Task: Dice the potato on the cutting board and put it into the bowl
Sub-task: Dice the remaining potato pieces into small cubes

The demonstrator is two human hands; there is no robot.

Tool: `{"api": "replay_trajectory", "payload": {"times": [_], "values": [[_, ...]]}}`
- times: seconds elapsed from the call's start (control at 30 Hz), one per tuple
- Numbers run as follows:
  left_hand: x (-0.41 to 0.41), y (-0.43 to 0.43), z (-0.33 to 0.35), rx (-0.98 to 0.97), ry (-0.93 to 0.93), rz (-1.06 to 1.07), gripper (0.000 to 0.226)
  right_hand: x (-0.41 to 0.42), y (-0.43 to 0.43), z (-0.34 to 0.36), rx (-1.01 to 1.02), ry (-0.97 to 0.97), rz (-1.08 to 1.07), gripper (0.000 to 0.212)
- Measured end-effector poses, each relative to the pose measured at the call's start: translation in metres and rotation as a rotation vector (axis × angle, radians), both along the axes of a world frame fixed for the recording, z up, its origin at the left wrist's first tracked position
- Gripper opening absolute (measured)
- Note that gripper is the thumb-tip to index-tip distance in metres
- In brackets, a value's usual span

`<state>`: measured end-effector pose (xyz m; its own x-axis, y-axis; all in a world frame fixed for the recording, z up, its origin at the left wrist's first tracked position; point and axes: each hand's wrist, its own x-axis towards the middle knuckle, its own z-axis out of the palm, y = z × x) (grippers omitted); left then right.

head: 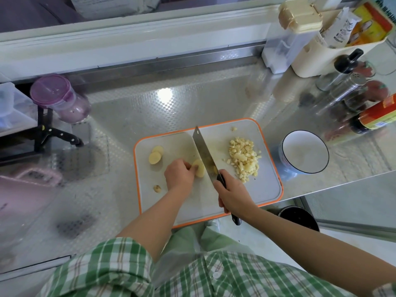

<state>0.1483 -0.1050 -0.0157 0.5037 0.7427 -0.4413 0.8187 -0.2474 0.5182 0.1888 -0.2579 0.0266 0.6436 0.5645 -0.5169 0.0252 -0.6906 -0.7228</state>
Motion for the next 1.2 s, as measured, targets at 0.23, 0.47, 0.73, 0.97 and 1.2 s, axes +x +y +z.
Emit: {"api": "replay_trajectory", "payload": {"times": [0.23, 0.47, 0.73, 0.97, 1.2], "values": [[-0.005, 0.0, 0.002, 0.008, -0.027, 0.024, 0.014, -0.003, -0.006, -0.004, -0.061, -0.092, 0.044, 0.006], [-0.006, -0.002, 0.0, 0.005, -0.094, 0.047, 0.016, -0.016, -0.003, -0.007, -0.029, -0.017, 0.053, 0.009], [0.002, -0.003, 0.001, -0.133, 0.002, 0.112, 0.013, -0.003, 0.0, -0.009, -0.121, -0.145, 0.049, 0.013], [-0.005, -0.014, -0.012, -0.209, -0.023, 0.181, 0.019, 0.019, 0.005, -0.006, -0.186, -0.269, 0.142, 0.015], [-0.003, -0.005, -0.009, -0.145, -0.023, 0.112, 0.017, 0.014, 0.001, -0.01, -0.177, -0.284, 0.157, 0.014]]}}
